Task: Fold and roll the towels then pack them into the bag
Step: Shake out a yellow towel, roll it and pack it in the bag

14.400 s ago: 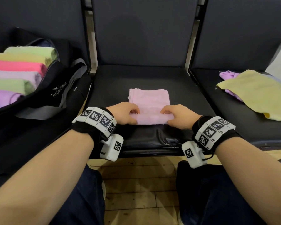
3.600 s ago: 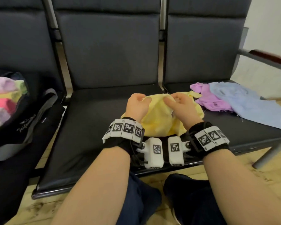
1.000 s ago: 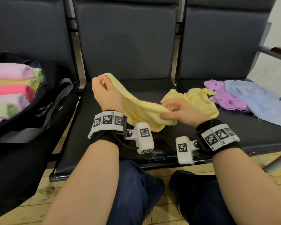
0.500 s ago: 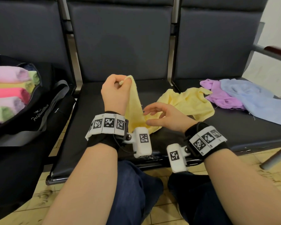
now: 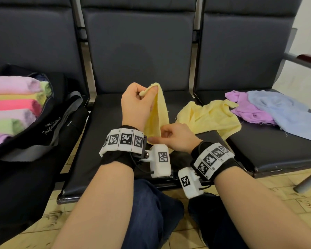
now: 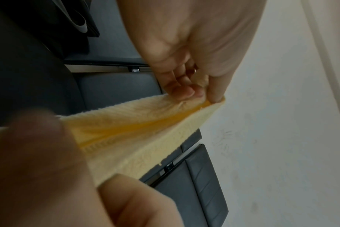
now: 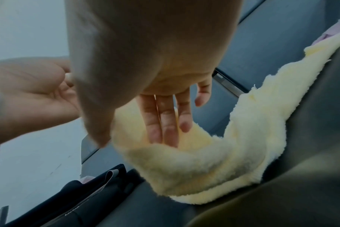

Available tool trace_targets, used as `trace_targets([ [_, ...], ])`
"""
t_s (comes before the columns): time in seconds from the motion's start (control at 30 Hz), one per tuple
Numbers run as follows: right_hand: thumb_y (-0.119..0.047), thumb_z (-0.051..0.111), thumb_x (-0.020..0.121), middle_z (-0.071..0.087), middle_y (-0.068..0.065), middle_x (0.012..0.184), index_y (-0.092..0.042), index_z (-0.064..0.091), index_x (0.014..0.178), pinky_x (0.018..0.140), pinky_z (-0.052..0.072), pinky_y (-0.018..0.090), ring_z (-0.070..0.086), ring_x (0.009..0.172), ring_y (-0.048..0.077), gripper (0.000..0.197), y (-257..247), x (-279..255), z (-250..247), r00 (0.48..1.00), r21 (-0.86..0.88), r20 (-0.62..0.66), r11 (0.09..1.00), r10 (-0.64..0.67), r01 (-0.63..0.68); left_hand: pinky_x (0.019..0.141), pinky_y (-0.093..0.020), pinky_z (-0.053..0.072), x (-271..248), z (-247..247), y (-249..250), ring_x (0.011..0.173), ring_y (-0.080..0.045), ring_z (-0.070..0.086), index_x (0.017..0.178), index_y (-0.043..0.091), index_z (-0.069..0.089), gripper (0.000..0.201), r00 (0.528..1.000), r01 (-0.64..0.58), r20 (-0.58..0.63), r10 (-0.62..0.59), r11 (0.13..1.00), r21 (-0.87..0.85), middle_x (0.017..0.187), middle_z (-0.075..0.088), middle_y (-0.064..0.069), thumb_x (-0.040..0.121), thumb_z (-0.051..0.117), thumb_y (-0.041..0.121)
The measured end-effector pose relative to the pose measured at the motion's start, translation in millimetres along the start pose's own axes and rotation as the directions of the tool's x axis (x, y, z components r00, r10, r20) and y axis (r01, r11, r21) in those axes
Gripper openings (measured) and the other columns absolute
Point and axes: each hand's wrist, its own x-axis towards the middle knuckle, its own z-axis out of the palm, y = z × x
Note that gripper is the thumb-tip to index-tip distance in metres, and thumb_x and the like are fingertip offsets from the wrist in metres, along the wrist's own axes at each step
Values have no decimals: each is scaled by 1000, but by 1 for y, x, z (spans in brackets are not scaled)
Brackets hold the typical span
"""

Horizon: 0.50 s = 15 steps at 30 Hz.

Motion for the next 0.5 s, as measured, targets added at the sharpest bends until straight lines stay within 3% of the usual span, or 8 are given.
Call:
trace_targets([
  [0.07, -48, 62, 86, 50, -3, 59, -15, 50, 62, 68, 38, 34, 51, 62, 18, 42, 2, 3, 1, 997, -74, -61, 997, -37, 33, 62, -24, 48, 0, -1, 0, 58, -16, 51, 70, 15, 46, 28, 1000, -8, -13, 8, 1000, -2, 65, 53, -11, 87, 66, 26],
  [0.17, -26, 59, 88, 46, -2, 59, -13, 49, 63, 64, 39, 34, 48, 61, 20, 30, 15, 6, -5, 996, -72, -90, 997, -19, 12, 62, -26, 48, 5, -7, -5, 57, -13, 50, 71, 16, 46, 25, 991, 14, -136, -20, 999, -44, 61, 52, -3, 86, 65, 24],
  [0.27, -25, 61, 91, 46, -6, 60, -24, 49, 61, 60, 36, 28, 45, 59, 10, 32, 31, 4, -18, 993, 8, -107, 999, 42, -41, 64, -28, 48, 12, -16, -18, 60, -14, 52, 72, 20, 46, 22, 956, 31, -290, -52, 997, -77, 66, 55, -6, 86, 63, 23],
  [0.37, -30, 65, 89, 49, -4, 62, -15, 59, 68, 58, 36, 24, 46, 60, 8, 27, 45, 1, -34, 978, 85, -181, 992, 106, -92, 66, -25, 48, 16, -21, -29, 68, -19, 54, 72, 25, 45, 23, 915, 39, -398, -61, 997, -64, 78, 58, -14, 86, 62, 21],
  [0.43, -32, 68, 87, 53, -5, 66, -11, 64, 76, 59, 37, 19, 48, 64, 7, 24, 52, -1, -43, 971, 78, -205, 991, 120, -106, 69, -25, 49, 18, -23, -33, 70, -18, 55, 72, 27, 45, 24, 887, 41, -458, -58, 998, -47, 80, 59, -12, 87, 62, 19],
  [0.5, -27, 71, 85, 57, -6, 71, -17, 67, 78, 59, 37, 10, 48, 67, 5, 13, 54, -5, -51, 972, 158, -211, 985, 107, -75, 69, -23, 48, 19, -24, -34, 68, -14, 52, 72, 29, 44, 25, 858, 34, -512, -38, 999, -16, 78, 56, -6, 88, 61, 18],
])
